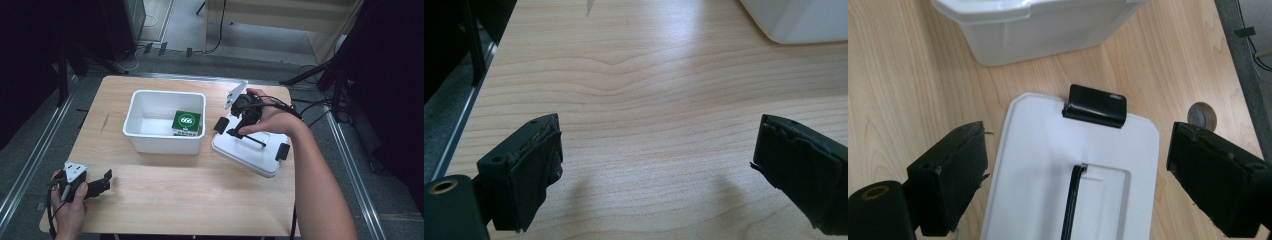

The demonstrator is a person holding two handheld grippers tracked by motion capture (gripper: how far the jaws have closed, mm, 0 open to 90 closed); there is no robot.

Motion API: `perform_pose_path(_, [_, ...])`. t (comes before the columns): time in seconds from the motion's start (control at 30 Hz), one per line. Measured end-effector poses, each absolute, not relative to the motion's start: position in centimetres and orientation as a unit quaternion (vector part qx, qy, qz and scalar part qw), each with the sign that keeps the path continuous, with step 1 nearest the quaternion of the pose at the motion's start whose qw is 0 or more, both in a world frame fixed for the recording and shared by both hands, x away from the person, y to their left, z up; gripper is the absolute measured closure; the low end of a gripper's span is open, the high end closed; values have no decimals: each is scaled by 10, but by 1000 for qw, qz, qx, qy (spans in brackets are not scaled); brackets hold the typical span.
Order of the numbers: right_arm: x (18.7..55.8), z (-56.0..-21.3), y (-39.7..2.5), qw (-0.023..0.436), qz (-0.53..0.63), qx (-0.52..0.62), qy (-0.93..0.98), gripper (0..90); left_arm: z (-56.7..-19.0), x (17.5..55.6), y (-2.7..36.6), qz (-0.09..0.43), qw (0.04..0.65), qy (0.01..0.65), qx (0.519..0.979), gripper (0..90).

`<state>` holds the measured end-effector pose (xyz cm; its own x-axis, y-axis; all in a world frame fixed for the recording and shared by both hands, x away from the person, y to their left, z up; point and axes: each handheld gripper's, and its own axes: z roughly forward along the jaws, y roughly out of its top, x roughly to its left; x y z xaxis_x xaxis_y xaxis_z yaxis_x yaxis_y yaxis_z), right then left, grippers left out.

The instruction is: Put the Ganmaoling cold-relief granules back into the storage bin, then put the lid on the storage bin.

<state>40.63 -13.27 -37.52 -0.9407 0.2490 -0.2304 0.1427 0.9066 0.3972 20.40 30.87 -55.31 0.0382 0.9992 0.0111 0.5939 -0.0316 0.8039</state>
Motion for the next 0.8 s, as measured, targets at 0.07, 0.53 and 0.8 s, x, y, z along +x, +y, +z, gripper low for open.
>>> perform_pose_path(0.07, [405, -378, -137, 139, 190, 101, 967, 98, -553, 204, 309, 316, 320, 617, 645, 62])
perform_pose_path(0.53, [395, -400, -159, 137, 180, 112, 968, 101, -553, 204, 309, 314, 322, 618, 644, 62])
perform_pose_path(0.8, [393, -411, -172, 147, 170, 125, 966, 158, -553, 204, 309, 316, 321, 618, 644, 62])
